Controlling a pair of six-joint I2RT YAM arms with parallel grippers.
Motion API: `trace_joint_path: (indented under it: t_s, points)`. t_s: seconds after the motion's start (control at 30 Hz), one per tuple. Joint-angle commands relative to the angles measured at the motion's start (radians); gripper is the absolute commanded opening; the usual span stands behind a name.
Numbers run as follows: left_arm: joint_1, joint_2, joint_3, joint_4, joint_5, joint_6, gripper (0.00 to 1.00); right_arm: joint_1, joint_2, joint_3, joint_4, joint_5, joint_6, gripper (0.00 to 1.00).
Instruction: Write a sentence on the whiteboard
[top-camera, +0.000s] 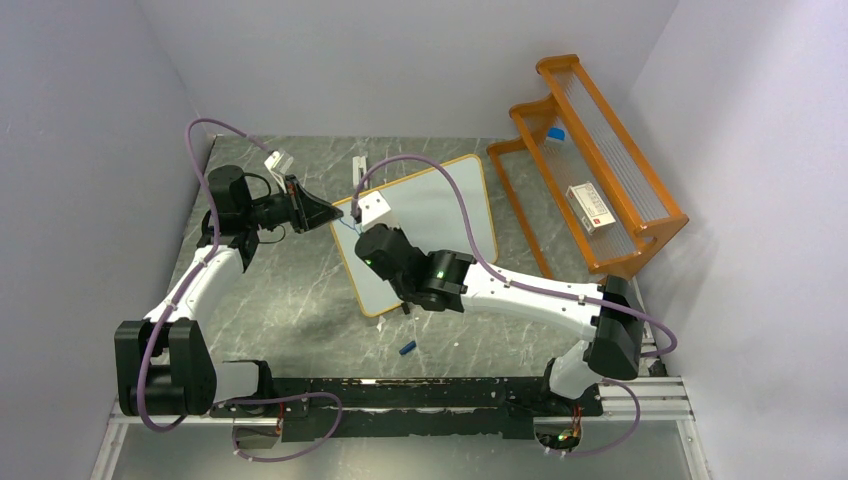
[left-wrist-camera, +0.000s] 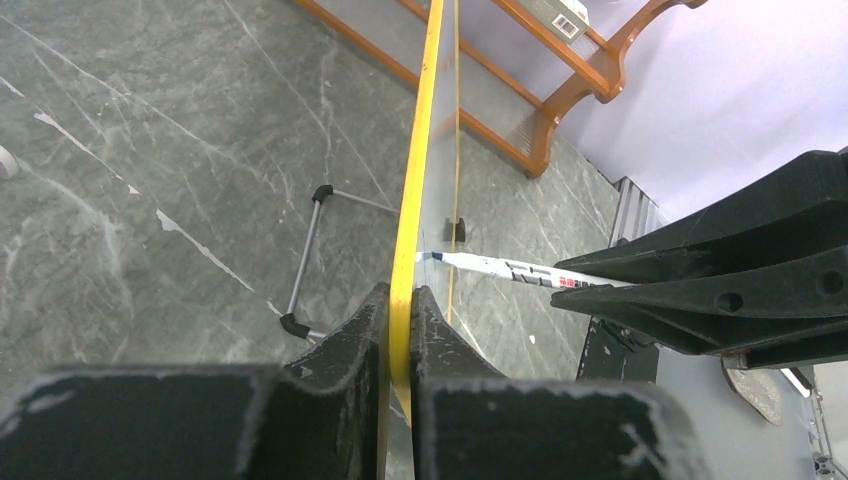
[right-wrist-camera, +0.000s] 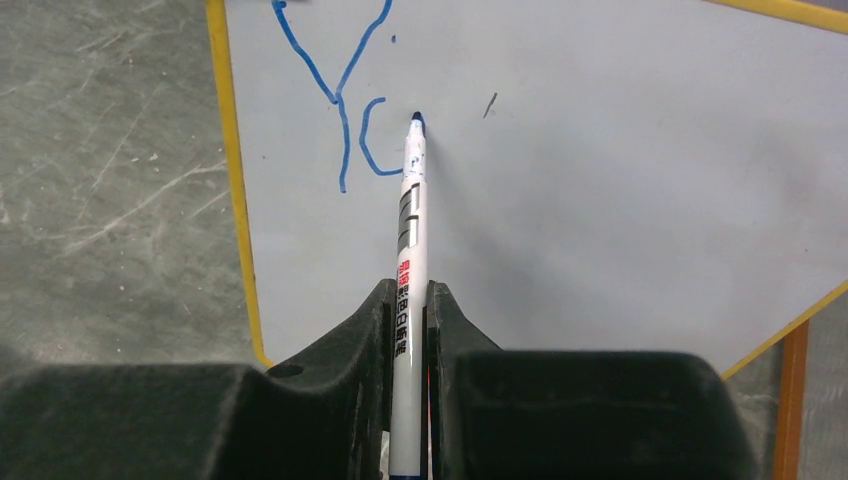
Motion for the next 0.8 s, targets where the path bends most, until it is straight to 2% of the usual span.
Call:
trace_joint_path:
  t_s: [0.0, 0.77]
  points:
    - [-0.022, 0.006, 0.001, 0.002, 0.018, 0.04, 0.05, -0.012, 0.023, 0.035, 0.038, -0.006, -0.014, 0.0]
    - [-0.021, 0.005, 0.005, -0.009, 0.013, 0.046, 0.05, -0.003, 0.011, 0.035, 0.013, -0.053, -0.02, 0.0]
